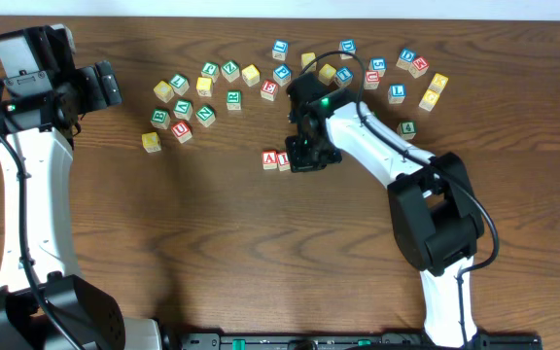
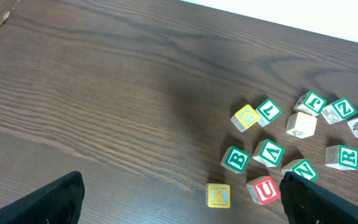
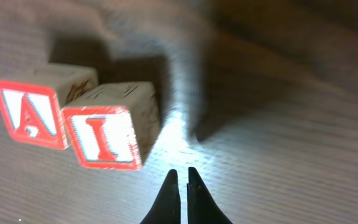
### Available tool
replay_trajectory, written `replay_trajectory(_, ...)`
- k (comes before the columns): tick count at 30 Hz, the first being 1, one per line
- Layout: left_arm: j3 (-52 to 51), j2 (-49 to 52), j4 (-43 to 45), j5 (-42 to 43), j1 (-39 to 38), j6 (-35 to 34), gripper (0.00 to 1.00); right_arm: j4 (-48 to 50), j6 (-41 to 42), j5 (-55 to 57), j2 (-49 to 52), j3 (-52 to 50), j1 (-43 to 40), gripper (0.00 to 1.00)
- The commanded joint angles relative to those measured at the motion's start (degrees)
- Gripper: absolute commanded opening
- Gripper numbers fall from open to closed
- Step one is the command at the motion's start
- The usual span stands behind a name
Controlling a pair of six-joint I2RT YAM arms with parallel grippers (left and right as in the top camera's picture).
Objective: Spell out AI2
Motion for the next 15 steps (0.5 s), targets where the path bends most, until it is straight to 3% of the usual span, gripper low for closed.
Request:
replay_trajectory(1, 1.31, -0.35, -0.17, -0.11, -0.11, 0.37, 0.99, 0.13, -0.68, -0.35, -1.2, -0.83, 1.79, 0.01)
replay_trajectory(15, 1.31, -0.35, -0.17, -0.11, -0.11, 0.37, 0.99, 4.59, -0.68, -0.15, -1.2, -0.85, 3.04, 0.01)
